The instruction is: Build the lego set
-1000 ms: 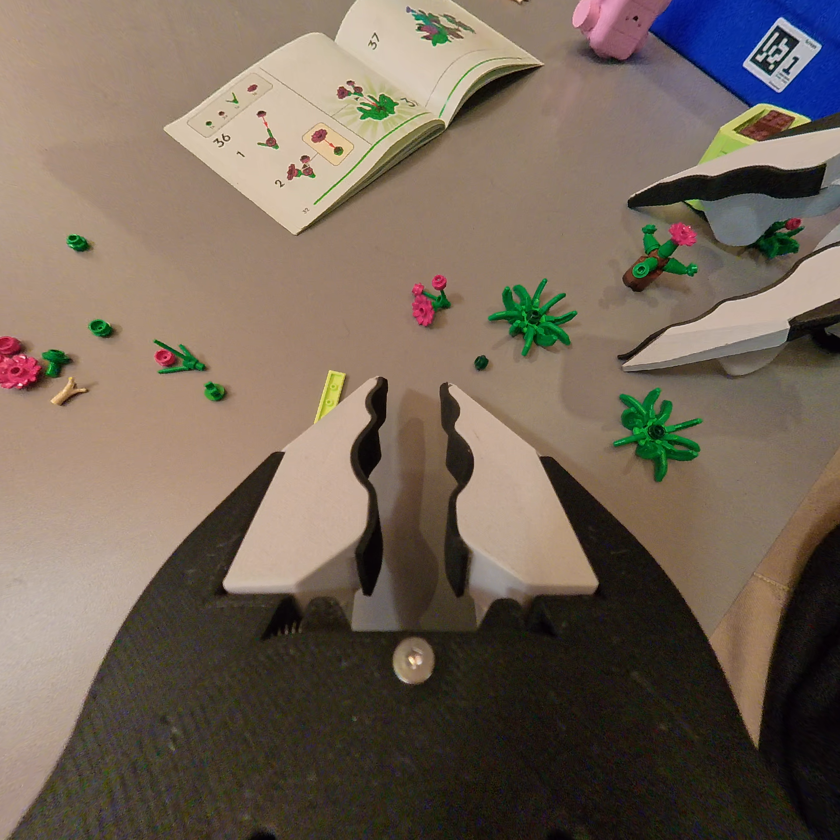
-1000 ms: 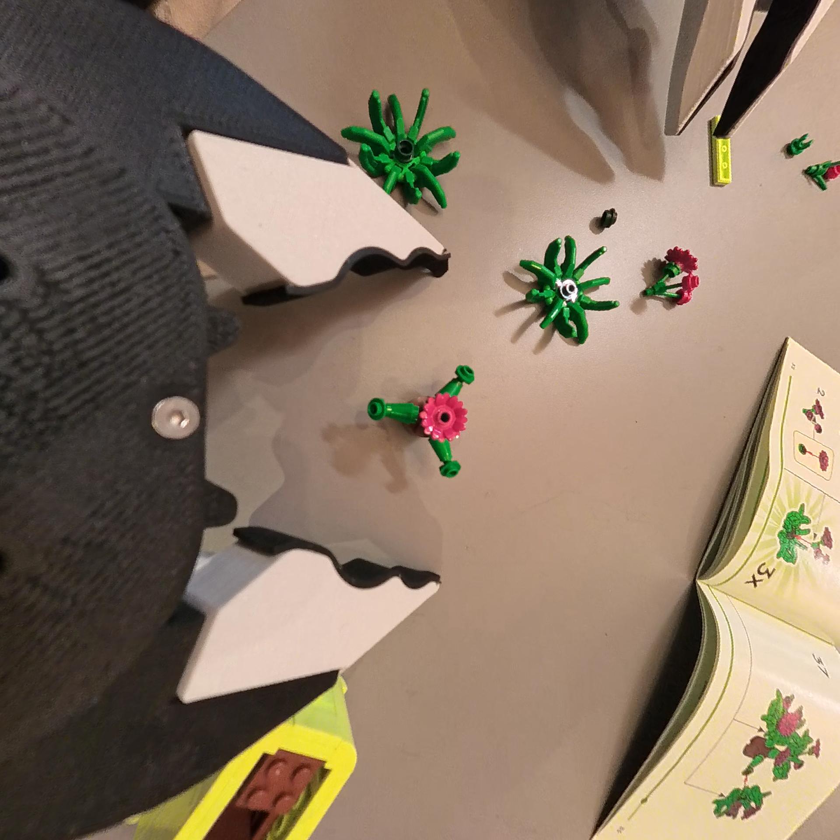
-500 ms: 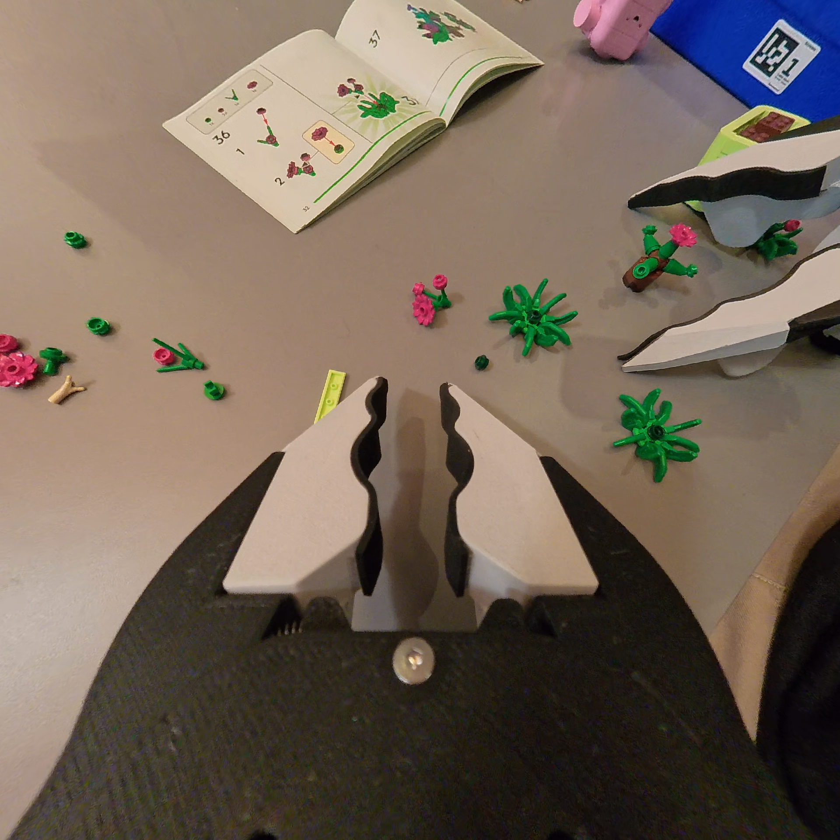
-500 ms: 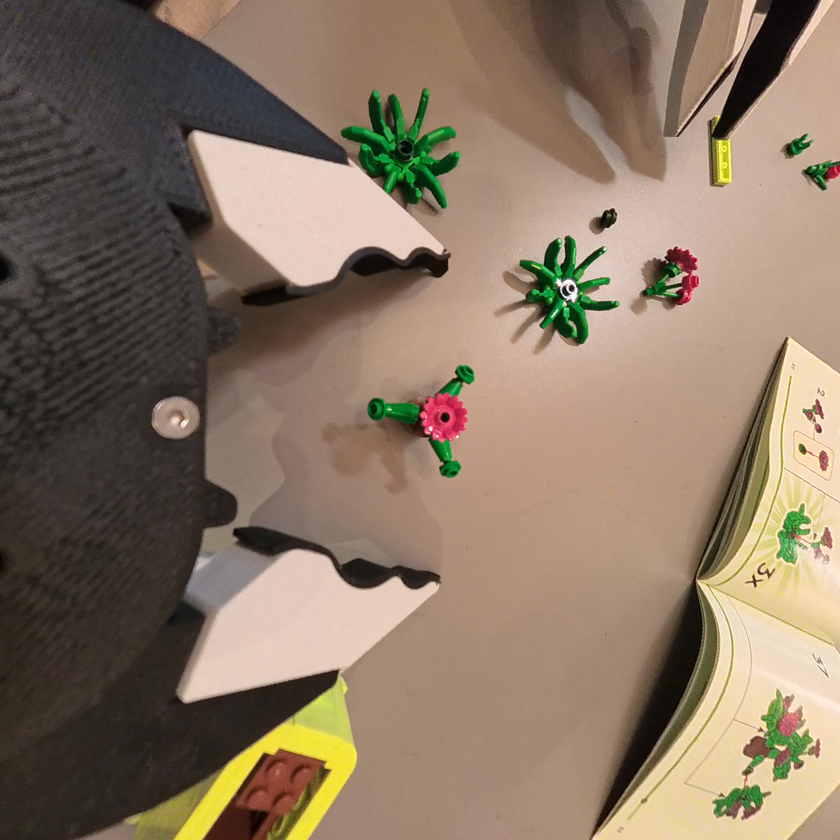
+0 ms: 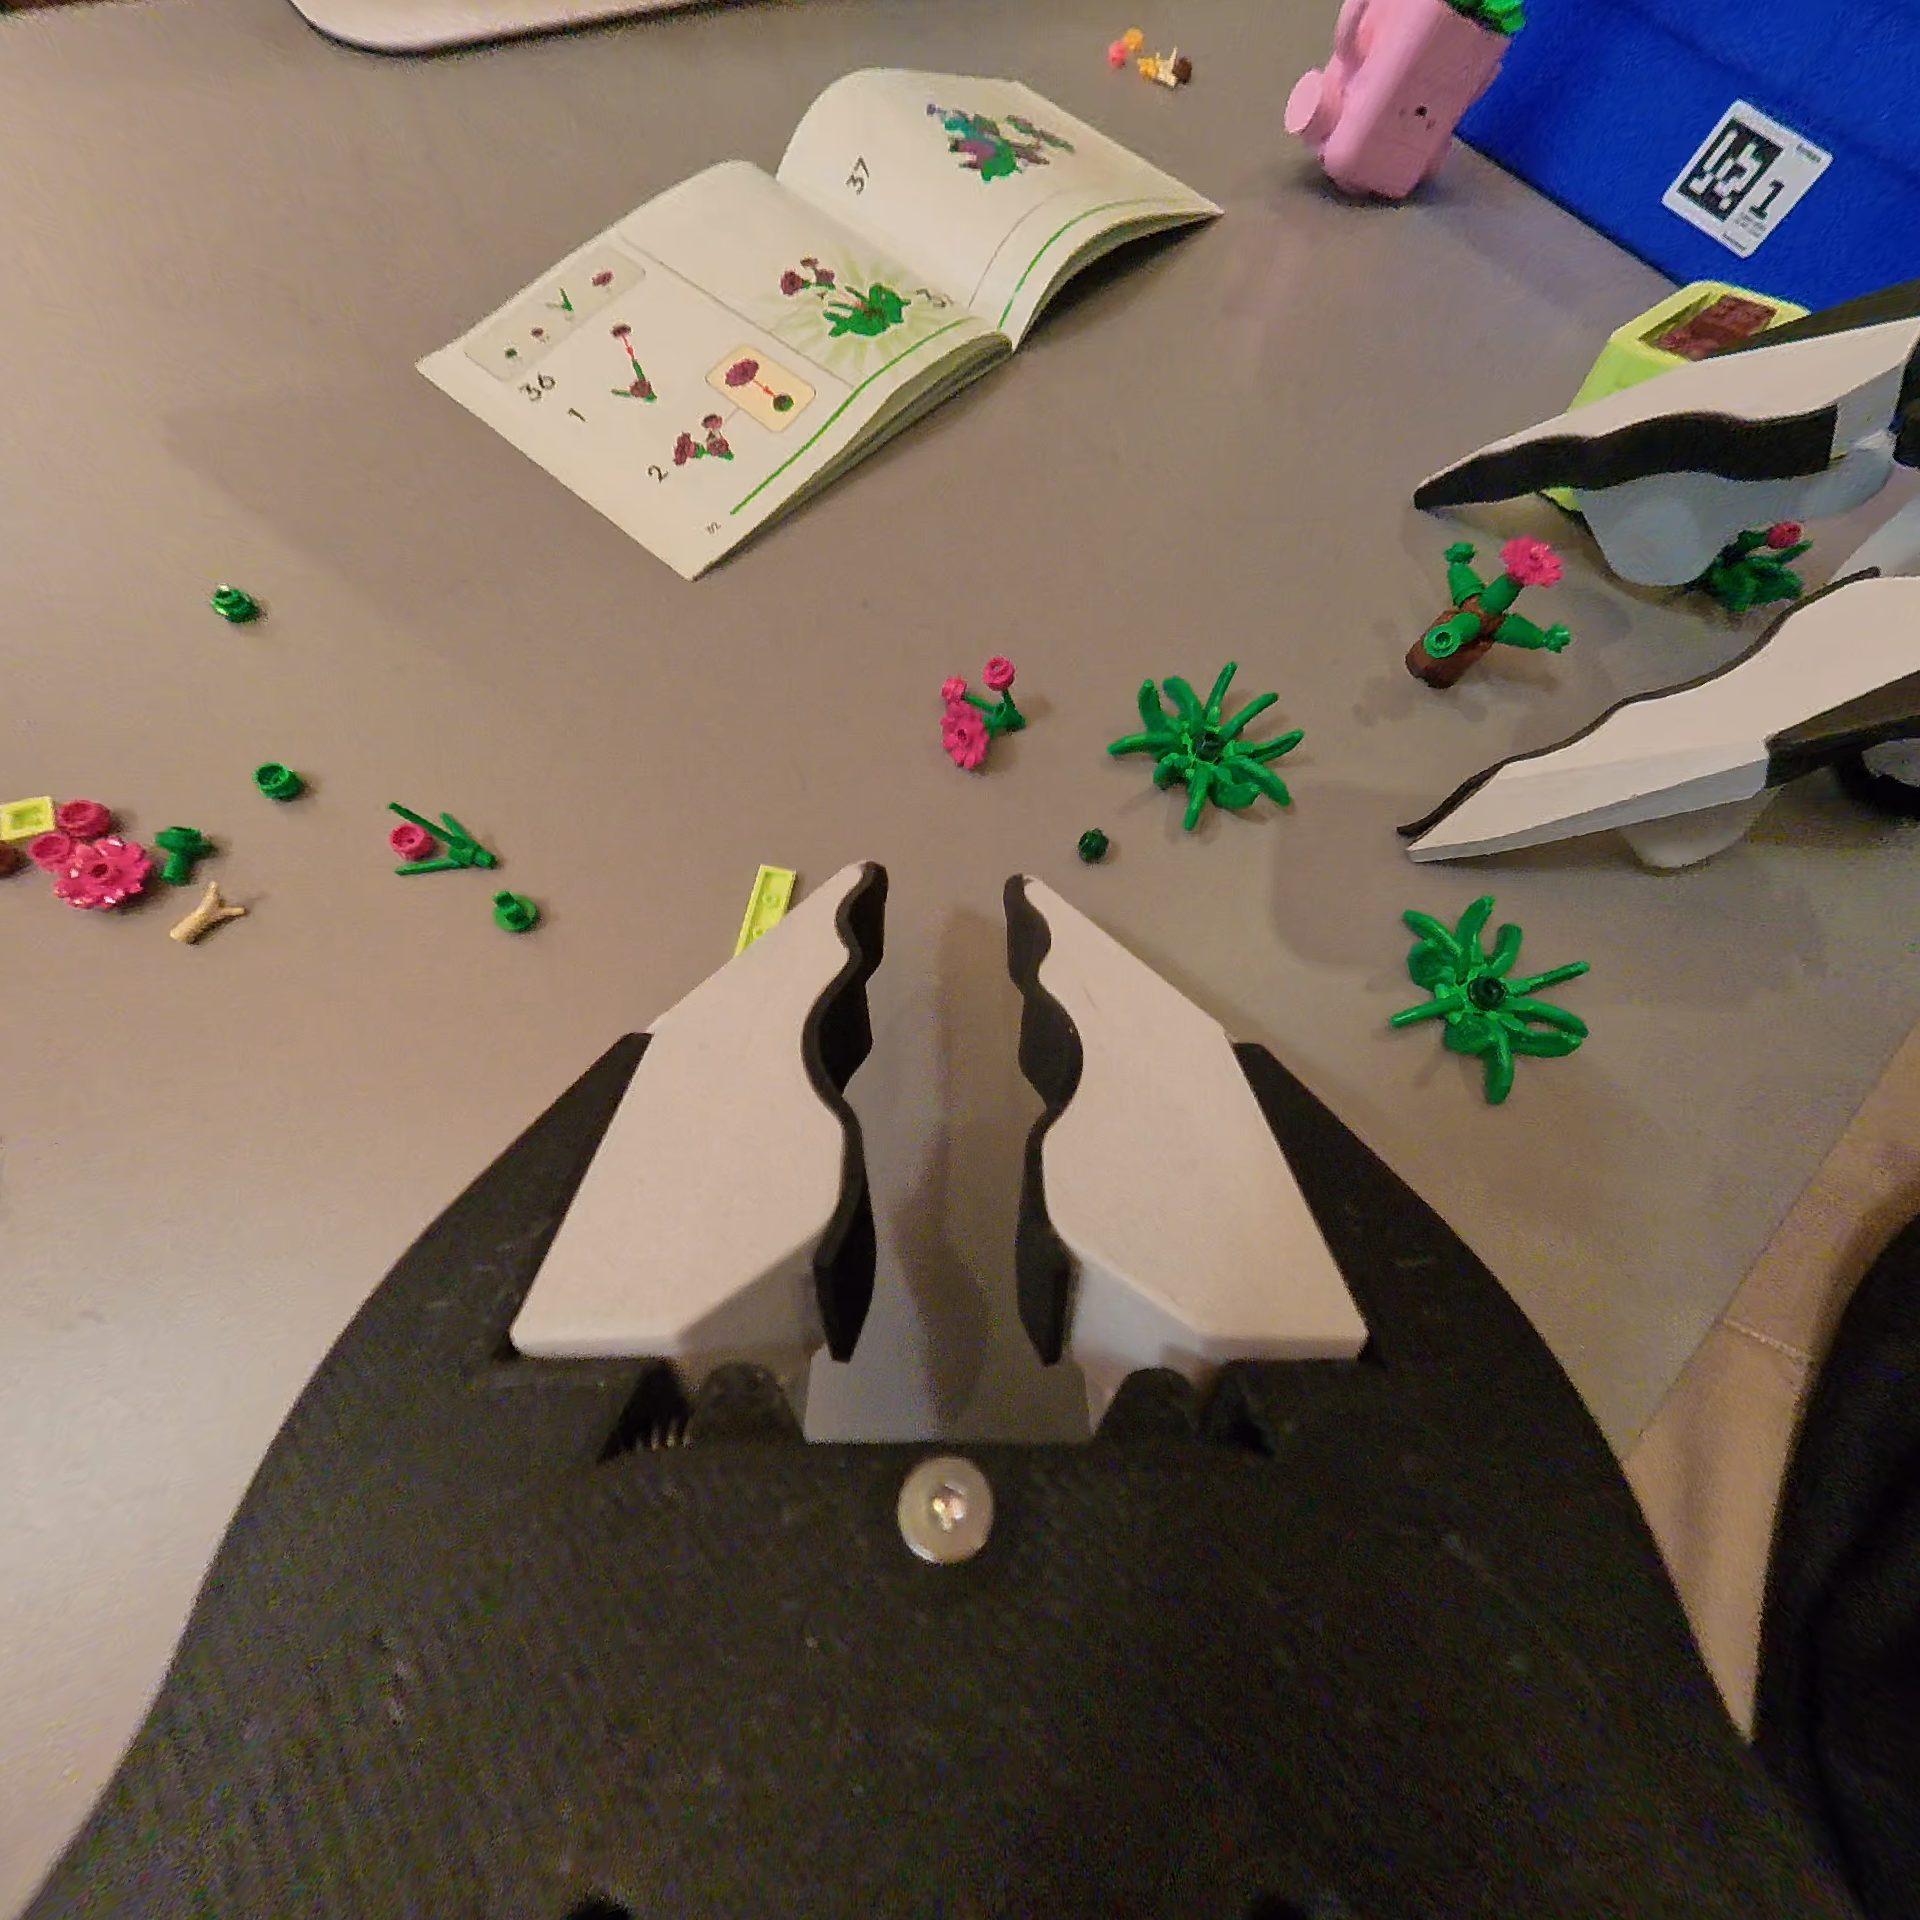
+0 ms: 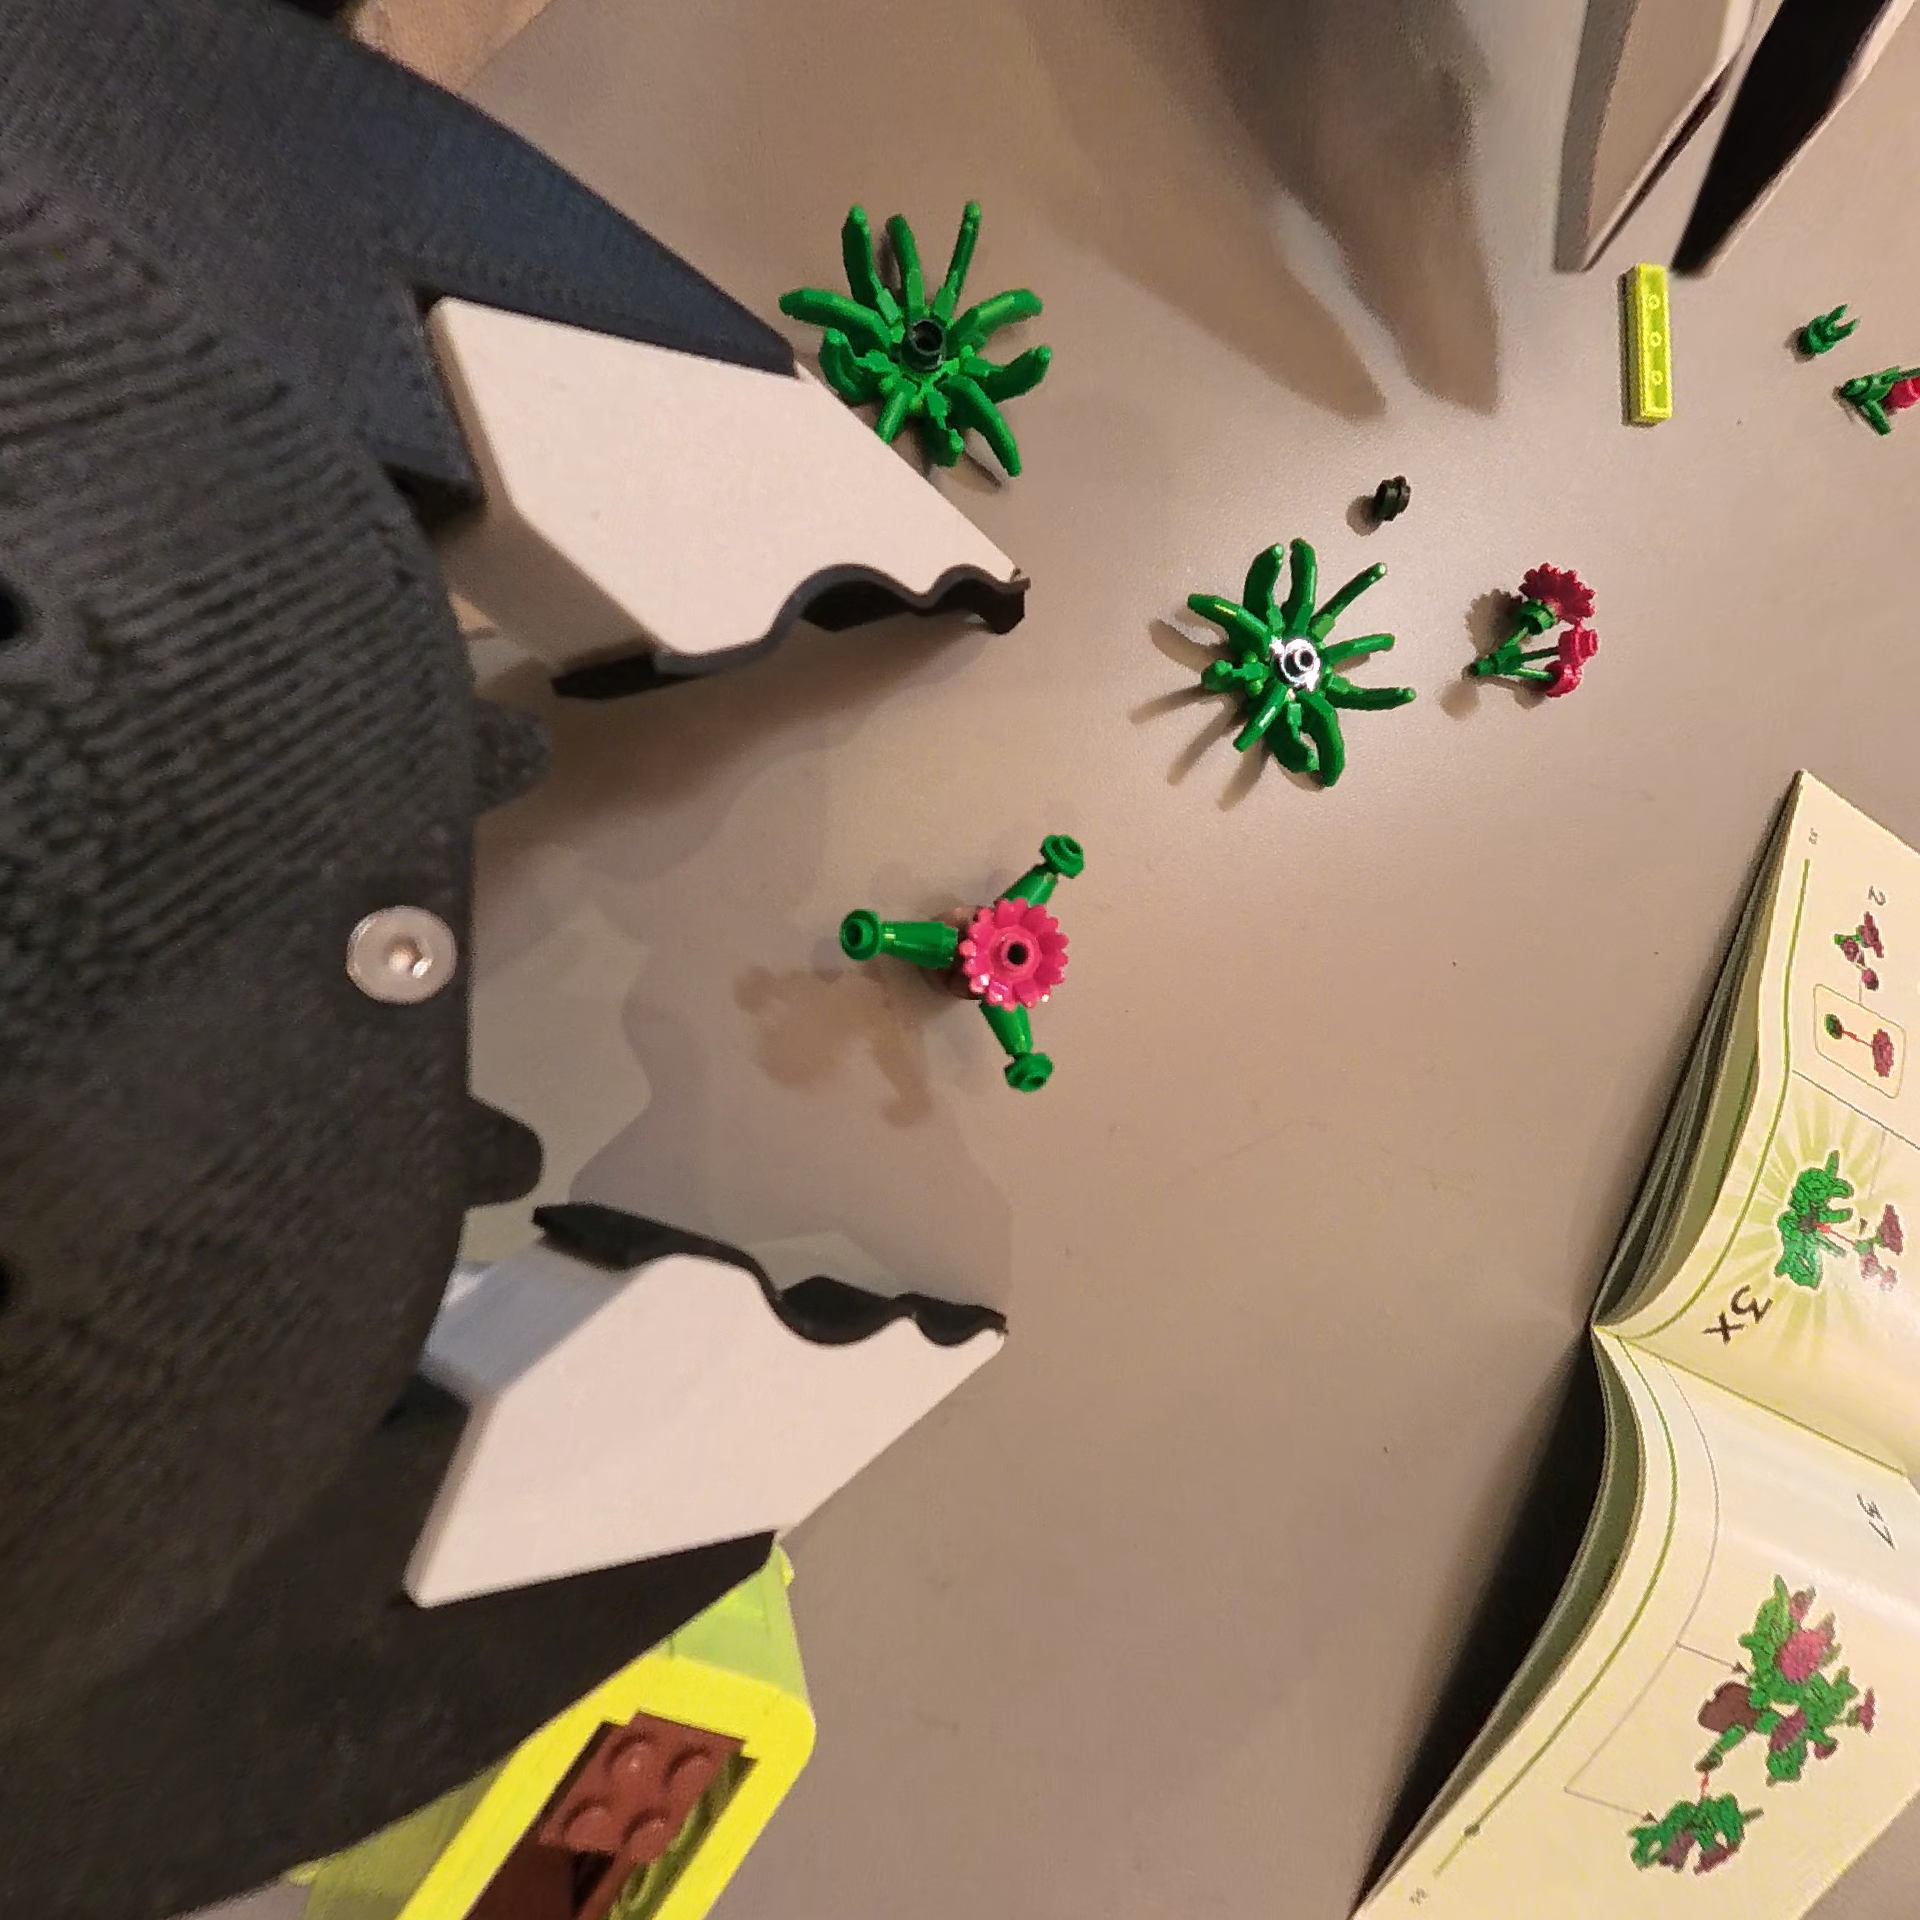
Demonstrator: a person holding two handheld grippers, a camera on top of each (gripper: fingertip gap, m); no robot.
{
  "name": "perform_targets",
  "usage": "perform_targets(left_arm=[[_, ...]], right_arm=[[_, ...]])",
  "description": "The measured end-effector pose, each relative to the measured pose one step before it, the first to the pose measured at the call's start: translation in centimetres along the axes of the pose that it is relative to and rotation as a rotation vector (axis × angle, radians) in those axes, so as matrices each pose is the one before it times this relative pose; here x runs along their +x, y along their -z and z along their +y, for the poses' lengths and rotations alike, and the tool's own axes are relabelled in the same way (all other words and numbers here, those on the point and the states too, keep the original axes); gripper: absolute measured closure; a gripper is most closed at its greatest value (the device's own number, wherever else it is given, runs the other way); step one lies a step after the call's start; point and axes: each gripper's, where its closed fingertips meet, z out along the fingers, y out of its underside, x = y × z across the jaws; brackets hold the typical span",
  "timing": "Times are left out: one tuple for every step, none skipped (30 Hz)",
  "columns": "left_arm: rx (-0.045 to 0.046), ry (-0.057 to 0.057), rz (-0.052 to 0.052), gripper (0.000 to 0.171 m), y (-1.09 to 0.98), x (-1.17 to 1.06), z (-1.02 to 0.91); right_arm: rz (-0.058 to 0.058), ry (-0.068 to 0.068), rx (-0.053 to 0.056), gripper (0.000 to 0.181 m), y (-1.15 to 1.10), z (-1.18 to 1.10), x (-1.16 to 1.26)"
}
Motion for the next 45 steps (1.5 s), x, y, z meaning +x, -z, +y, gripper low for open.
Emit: perform_targets(left_arm=[[0.01125,-0.0061,-0.0054,0.15,0.117,0.022,-0.21],[0.01172,-0.0066,-0.0051,0.151,0.103,0.028,-0.201],[0.01208,-0.0075,-0.0044,0.151,0.079,0.042,-0.21],[0.01182,-0.0081,-0.0048,0.151,0.053,0.05,-0.201],[0.00985,-0.0082,-0.0056,0.152,0.031,0.028,-0.177],[0.00747,-0.0101,-0.0027,0.155,0.035,0.074,-0.14],[0.00666,-0.0127,-0.0027,0.159,0.042,0.086,-0.128],[0.00696,-0.0129,-0.0075,0.162,0.066,0.013,-0.121],[0.00658,-0.0132,-0.0097,0.164,0.073,-0.041,-0.107],[0.00551,-0.0117,-0.0107,0.166,0.061,-0.06,-0.039],[0.00504,-0.0108,-0.0101,0.168,0.055,-0.066,-0.018],[0.006,-0.0089,-0.0096,0.17,0.048,-0.066,-0.035],[0.0074,-0.0089,-0.0053,0.171,0.051,-0.026,-0.06],[0.00776,-0.0073,-0.0045,0.171,0.023,-0.002,-0.059],[0.00528,-0.006,-0.0027,0.171,0.007,0.015,-0.009],[0.00211,-0.0066,0.0034,0.171,-0.026,0.123,0.039],[-0.00029,-0.0063,0.0029,0.171,-0.004,0.128,0.04],[0.00179,-0.0068,-0.0045,0.171,0.039,0.046,-0.029],[0.00821,-0.0108,-0.0087,0.171,0.068,0.022,-0.098],[0.0131,-0.0143,-0.0159,0.171,0.107,-0.051,-0.163],[0.01666,-0.0207,-0.0186,0.171,0.144,-0.052,-0.224],[0.01884,-0.0245,-0.0229,0.171,0.138,-0.082,-0.253],[0.01515,-0.0234,-0.0255,0.171,0.118,-0.097,-0.211],[0.00922,-0.0257,-0.0138,0.171,0.05,0.058,-0.125],[0.00209,-0.0223,-0.0084,0.171,0.003,0.113,-0.046],[-0.00342,-0.0166,-0.0058,0.171,-0.045,0.114,0.028],[-0.00597,-0.0107,-0.0049,0.171,-0.074,0.075,0.064],[-0.00691,-0.005,-0.0057,0.171,-0.064,-0.008,0.085],[-0.00284,-0.0007,-0.0036,0.171,-0.024,-0.027,0.024],[0.00048,0.0029,-0.0029,0.171,0.0,-0.062,-0.004],[0.00255,0.0037,0.0006,0.171,0.036,-0.029,-0.028],[0.00434,0.0031,0.0032,0.171,0.044,0.009,-0.047],[0.0043,0.0025,0.0029,0.171,0.044,0.001,-0.046],[0.00224,0.0023,0.0023,0.171,0.025,0.007,-0.036],[-0.00003,0.0024,0.0019,0.171,-0.002,-0.005,0.013],[-0.00269,0.0025,0.0014,0.171,-0.028,-0.006,0.03],[-0.0052,0.0029,0.0002,0.171,-0.058,-0.028,0.069],[-0.00738,0.0037,-0.0003,0.171,-0.083,-0.044,0.085],[-0.00952,0.0041,-0.0001,0.171,-0.095,-0.041,0.125],[-0.01192,0.0032,0.0023,0.171,-0.138,-0.013,0.141],[-0.01475,0.0026,0.0057,0.171,-0.16,0.04,0.177],[-0.01717,0.0027,0.0074,0.171,-0.179,0.062,0.212],[-0.01899,0.0037,0.0068,0.171,-0.202,0.035,0.231],[-0.01796,0.0047,0.0071,0.171,-0.192,0.033,0.221],[-0.01675,0.0051,0.0092,0.171,-0.188,0.05,0.195]], right_arm=[[0.0,-0.0002,0.0001,0.052,-0.001,-0.002,-0.001],[-0.0049,0.003,-0.0003,0.052,0.003,0.005,-0.056],[-0.0289,0.0257,-0.0079,0.047,-0.038,0.144,-0.309],[-0.0393,0.0411,-0.0195,0.031,-0.064,0.365,-0.413],[-0.0063,0.0092,-0.0116,0.022,-0.092,0.167,-0.107],[0.0005,-0.0003,0.0015,0.022,-0.01,-0.035,-0.005],[-0.0001,-0.0001,-0.0003,0.022,0.002,0.004,-0.002],[0.0,0.0,0.0,0.022,0.0,0.0,0.0],[0.0,0.0,0.0001,0.022,-0.007,-0.008,0.0],[0.0,0.0,-0.0001,0.022,-0.007,0.008,0.0],[0.0,0.0,0.0,0.022,0.0,-0.001,0.0],[0.0,0.0,0.0,0.022,0.0,0.0,0.0],[0.0,0.0,0.0,0.022,0.0,0.0,0.0],[0.0,0.0,0.0001,0.022,0.0,-0.001,0.0],[0.0001,0.0,-0.0001,0.022,-0.007,0.008,0.001],[-0.0013,0.0009,-0.0002,0.022,-0.019,-0.019,-0.002],[-0.0089,0.0083,0.0004,0.022,-0.086,-0.093,-0.009],[-0.0109,0.0115,-0.0007,0.022,-0.155,-0.157,0.046],[-0.0054,0.0049,0.0003,0.022,-0.064,-0.054,0.06],[-0.0046,0.0054,0.0007,0.022,0.043,0.041,-0.007],[0.0014,0.0001,0.0008,0.022,0.022,0.018,0.05],[0.0089,-0.0097,-0.0008,0.022,-0.056,-0.037,0.177],[0.0039,-0.0065,0.0008,0.022,-0.047,-0.068,0.109],[0.0007,-0.0011,0.0,0.022,-0.021,-0.022,0.013],[-0.0024,0.0001,0.0009,0.022,0.008,-0.012,-0.032],[-0.0026,-0.0009,0.0015,0.022,0.024,-0.014,0.007],[-0.0012,0.0013,-0.0001,0.022,0.0,0.015,-0.018],[-0.0053,0.0072,-0.0005,0.022,0.024,0.028,-0.143],[-0.016,0.015,0.0011,0.023,0.097,0.065,-0.319],[-0.0259,0.0114,0.0098,0.024,0.171,-0.035,-0.43],[0.0088,-0.007,0.0182,0.037,0.218,-0.191,0.157],[0.0188,-0.0121,0.0319,0.058,0.358,-0.361,0.349],[0.0,-0.0031,0.05,0.074,0.528,-0.591,0.032],[-0.0159,0.0096,0.0623,0.082,0.667,-0.737,-0.284],[-0.0135,0.0172,0.0692,0.092,0.735,-0.837,-0.345],[0.0019,0.0171,0.0731,0.103,0.727,-0.927,-0.148],[0.0244,0.0087,0.0717,0.11,0.668,-0.927,0.221],[0.0337,0.0002,0.0617,0.113,0.559,-0.787,0.436],[0.0134,-0.0006,0.045,0.122,0.435,-0.574,0.203],[-0.0101,0.0006,0.0321,0.131,0.267,-0.421,-0.134],[-0.0162,-0.0043,0.0189,0.141,0.081,-0.266,-0.217],[-0.0144,-0.0071,0.0099,0.152,-0.036,-0.17,-0.171],[-0.0108,-0.0088,0.0129,0.16,-0.042,-0.218,-0.083],[-0.0028,-0.0081,0.0171,0.163,-0.004,-0.263,0.01],[0.0046,-0.0029,0.02,0.166,0.023,-0.295,0.097]])
